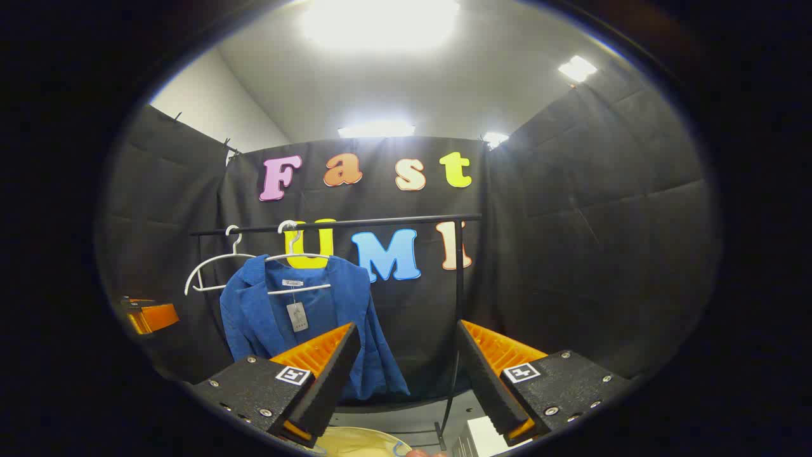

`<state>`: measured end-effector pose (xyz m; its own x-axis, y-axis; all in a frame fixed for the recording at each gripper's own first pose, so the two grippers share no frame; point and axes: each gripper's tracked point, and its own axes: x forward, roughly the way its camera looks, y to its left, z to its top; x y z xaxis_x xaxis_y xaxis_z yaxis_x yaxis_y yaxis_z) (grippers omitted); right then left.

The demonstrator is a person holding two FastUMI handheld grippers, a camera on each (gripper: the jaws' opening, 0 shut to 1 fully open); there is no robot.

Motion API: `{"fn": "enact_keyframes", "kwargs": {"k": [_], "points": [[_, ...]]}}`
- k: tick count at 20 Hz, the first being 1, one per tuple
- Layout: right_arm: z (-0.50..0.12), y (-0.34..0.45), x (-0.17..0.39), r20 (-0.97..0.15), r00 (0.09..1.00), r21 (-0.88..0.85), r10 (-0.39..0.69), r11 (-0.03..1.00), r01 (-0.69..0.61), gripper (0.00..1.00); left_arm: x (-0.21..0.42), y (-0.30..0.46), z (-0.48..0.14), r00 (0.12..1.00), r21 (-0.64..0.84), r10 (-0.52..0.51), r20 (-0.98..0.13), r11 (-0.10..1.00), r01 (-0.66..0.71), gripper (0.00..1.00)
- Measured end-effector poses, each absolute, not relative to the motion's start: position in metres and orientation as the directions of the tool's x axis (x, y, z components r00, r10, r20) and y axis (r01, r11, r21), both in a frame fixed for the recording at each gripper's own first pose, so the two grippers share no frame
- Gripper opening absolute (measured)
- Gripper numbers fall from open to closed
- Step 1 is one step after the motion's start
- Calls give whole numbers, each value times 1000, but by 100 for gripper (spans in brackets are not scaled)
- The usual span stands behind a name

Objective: Grasp the clothes on the hanger with both hands and then place them into the laundry hamper below.

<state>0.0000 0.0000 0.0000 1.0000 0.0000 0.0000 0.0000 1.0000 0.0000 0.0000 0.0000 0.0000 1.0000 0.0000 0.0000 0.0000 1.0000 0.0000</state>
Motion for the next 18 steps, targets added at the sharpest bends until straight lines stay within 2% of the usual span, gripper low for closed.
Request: {"fn": "enact_keyframes", "kwargs": {"k": [7, 10, 11, 18], "points": [[-27, -21, 8, -52, 998, -23, -29, 999, 27, 94, 15, -24, -22, 998, 0, -33, -50, 999, 33, 93], [-31, -24, 10, -62, 998, -20, -26, 999, 24, 94, 13, -27, -18, 999, 16, -26, -36, 1000, 26, 96], [-32, -23, 11, -65, 998, -14, -21, 1000, 20, 94, 10, -25, -18, 999, 25, -16, -35, 1000, 17, 93], [-28, -16, 24, -56, 998, -19, 11, 1000, -12, 94, 4, -21, -11, 1000, 38, 14, -16, 999, -13, 94]]}}
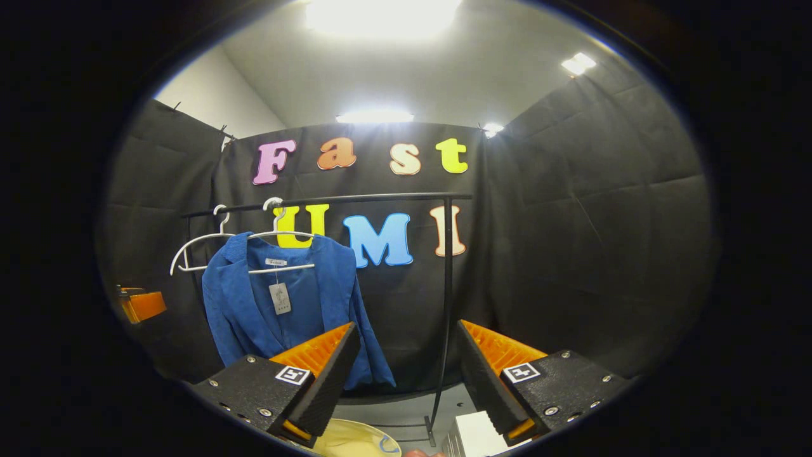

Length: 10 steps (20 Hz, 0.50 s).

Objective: Grasp the clothes on the hanger with both hands and then place them into the laundry hamper below.

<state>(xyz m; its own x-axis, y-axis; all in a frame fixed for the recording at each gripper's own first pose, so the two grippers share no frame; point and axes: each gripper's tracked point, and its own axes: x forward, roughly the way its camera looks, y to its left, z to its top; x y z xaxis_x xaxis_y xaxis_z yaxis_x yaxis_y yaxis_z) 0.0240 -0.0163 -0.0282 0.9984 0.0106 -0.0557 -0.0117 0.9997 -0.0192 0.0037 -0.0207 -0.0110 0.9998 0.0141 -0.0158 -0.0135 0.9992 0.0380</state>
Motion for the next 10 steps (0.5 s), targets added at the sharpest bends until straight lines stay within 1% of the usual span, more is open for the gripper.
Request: {"fn": "enact_keyframes", "kwargs": {"k": [5, 9, 10], "points": [[-28, -10, 44, -72, 996, 20, 46, 999, -45, 94, 30, -28, -12, 999, 35, 42, -8, 999, -41, 93], [-34, 3, 72, -94, 990, 53, 102, 994, -97, 95, 41, -31, -13, 998, 34, 67, -16, 997, -66, 93], [-33, 8, 78, -97, 988, 62, 118, 992, -113, 93, 45, -30, -10, 997, 36, 75, -11, 997, -74, 93]]}}
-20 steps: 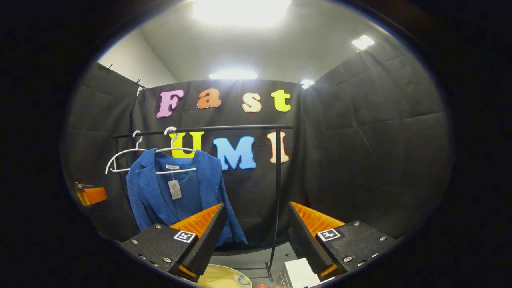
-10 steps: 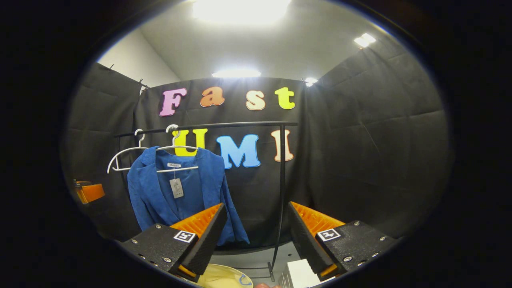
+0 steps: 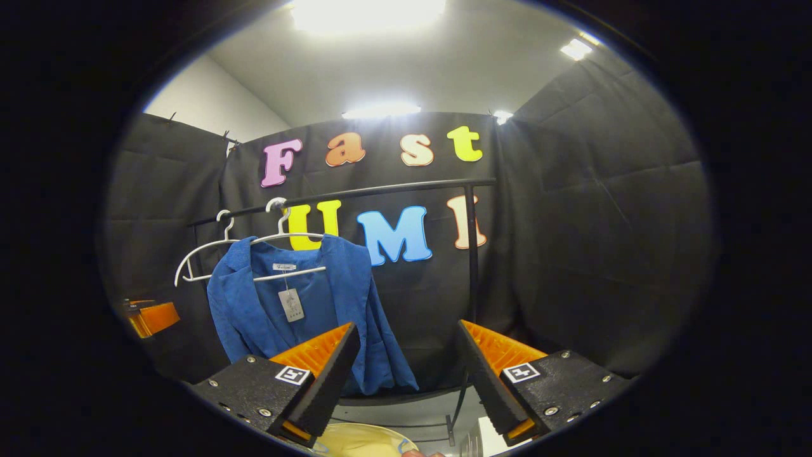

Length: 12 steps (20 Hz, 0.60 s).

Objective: Grasp the clothes on the hanger with both hands and then place them into the laundry hamper below.

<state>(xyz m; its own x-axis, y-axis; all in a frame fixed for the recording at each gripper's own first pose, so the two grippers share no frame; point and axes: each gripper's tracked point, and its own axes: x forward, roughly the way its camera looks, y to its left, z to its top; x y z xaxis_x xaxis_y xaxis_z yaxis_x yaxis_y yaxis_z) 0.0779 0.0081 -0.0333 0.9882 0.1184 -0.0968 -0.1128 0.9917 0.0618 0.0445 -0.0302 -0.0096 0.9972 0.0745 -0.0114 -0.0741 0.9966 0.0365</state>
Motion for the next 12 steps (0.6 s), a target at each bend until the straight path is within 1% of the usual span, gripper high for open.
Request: {"fn": "enact_keyframes", "kwargs": {"k": [3, 5, 9, 12], "points": [[-29, 28, 101, -104, 976, 85, 191, 979, -183, 93, 54, -32, 0, 995, 37, 97, 1, 995, -97, 93], [-27, 43, 116, -105, 964, 97, 244, 967, -234, 95, 65, -35, 4, 993, 32, 114, 6, 993, -114, 93], [-25, 75, 145, -109, 935, 139, 338, 936, -323, 95, 100, -41, -1, 989, 6, 151, -6, 989, -151, 93], [-32, 91, 171, -125, 915, 165, 384, 917, -363, 94, 123, -42, -8, 982, -22, 189, -20, 982, -190, 93]]}}
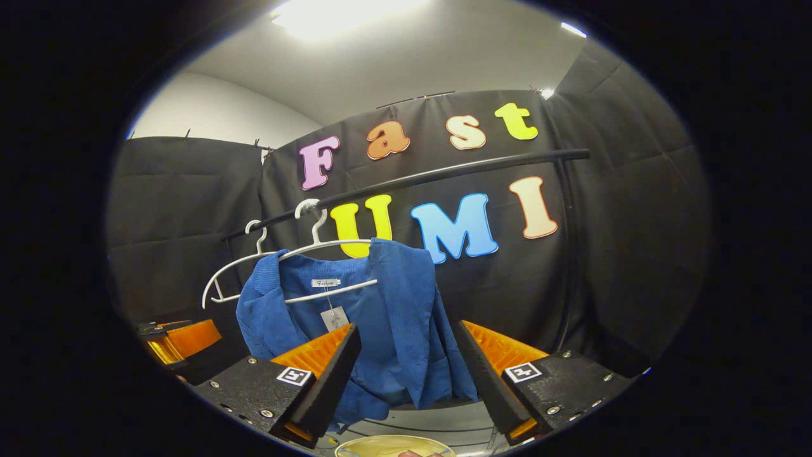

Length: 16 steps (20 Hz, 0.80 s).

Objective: Grasp the clothes on the hanger with both hands and then place them into the laundry hamper below.

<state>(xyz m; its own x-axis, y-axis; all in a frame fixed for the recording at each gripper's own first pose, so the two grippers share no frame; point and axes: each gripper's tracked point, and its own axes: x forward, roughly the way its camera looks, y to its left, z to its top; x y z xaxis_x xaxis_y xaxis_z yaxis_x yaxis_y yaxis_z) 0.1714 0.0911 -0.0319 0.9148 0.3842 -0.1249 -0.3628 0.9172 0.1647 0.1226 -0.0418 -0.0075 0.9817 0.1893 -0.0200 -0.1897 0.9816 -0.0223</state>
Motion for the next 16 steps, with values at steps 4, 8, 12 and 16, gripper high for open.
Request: {"fn": "enact_keyframes", "kwargs": {"k": [4, 8, 12, 16], "points": [[-49, 108, 208, -164, 888, 202, 429, 896, -395, 95, 147, -38, -11, 970, -29, 241, -32, 970, -241, 96], [-70, 122, 245, -202, 866, 225, 458, 882, -414, 95, 177, -40, -20, 958, -12, 282, -49, 959, -283, 93], [-89, 135, 278, -231, 846, 233, 480, 872, -431, 95, 209, -45, -34, 948, -4, 310, -77, 950, -311, 94], [-105, 150, 301, -247, 838, 219, 486, 871, -441, 91, 234, -43, -40, 930, 20, 358, -78, 934, -358, 93]]}}
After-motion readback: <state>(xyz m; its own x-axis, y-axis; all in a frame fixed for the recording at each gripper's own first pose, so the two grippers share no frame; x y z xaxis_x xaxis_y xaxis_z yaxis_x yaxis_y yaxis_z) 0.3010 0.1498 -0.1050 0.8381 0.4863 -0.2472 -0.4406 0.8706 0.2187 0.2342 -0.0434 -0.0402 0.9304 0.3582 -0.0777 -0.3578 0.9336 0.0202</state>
